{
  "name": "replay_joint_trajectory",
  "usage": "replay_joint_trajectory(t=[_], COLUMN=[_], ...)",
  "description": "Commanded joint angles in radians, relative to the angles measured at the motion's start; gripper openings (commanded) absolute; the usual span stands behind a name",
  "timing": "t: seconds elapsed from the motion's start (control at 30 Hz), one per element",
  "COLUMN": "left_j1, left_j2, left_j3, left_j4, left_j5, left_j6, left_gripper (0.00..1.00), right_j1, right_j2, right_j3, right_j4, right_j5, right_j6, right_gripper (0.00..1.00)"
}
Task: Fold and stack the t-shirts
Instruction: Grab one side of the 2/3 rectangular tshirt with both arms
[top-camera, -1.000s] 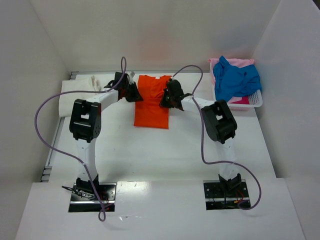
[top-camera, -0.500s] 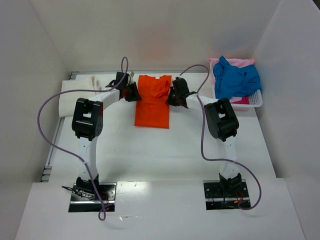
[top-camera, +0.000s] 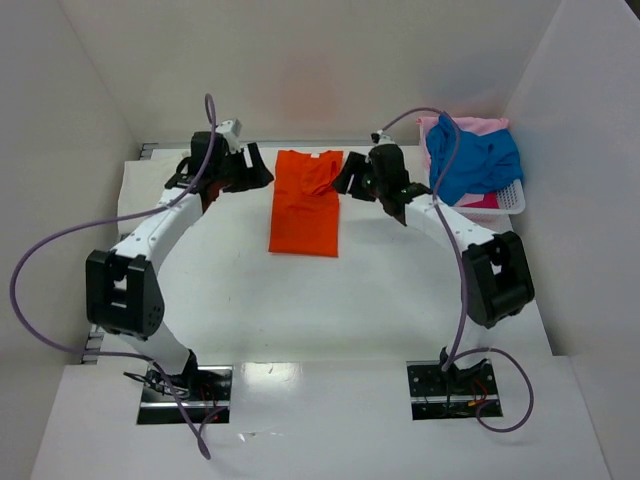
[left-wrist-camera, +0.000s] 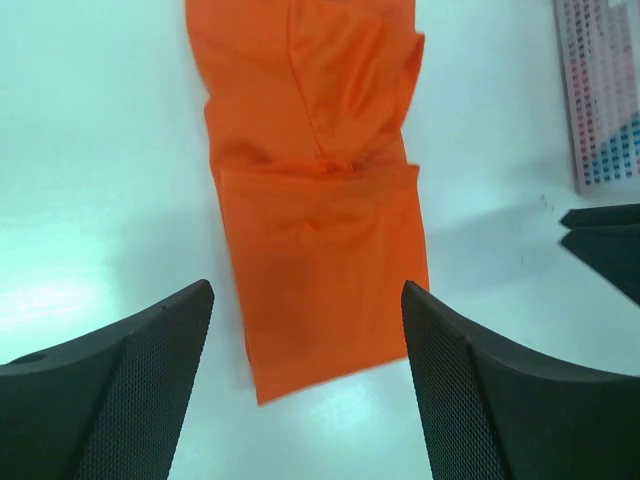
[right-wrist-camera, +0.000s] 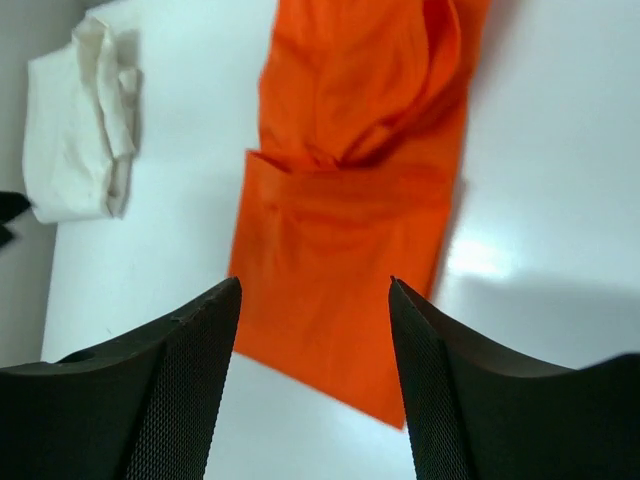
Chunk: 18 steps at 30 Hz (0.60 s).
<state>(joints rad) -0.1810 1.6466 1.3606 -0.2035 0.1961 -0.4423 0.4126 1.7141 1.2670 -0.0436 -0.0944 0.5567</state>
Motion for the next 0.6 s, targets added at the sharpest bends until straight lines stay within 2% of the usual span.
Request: replay_joint_trajectory(t=[0.0,0.27,0.57], left_j1=[-0.027,-0.071,-0.071], left_j2=[-0.014,-0.077,0.028], left_j3=[-0.111,-0.286,-0.299], left_j4=[-0.096,-0.136,-0.103], left_j5=[0.049,0.005,-0.004], left_j6=[0.019,-0.041,-0.037], left_gripper=[0.84,0.84,0.74], right_j1=[0.012,0.094,0.111], right_j2=[-0.047,-0.091,-0.011], right_j3=[-0.163,-0.306,-0.291], right_j4=[-0.063,-0.088,-0.048], right_j5=[-0.021,0.018,-0.019], right_j6=[0.028,0.056,0.057], right_gripper=[0.67,0.68,0.64])
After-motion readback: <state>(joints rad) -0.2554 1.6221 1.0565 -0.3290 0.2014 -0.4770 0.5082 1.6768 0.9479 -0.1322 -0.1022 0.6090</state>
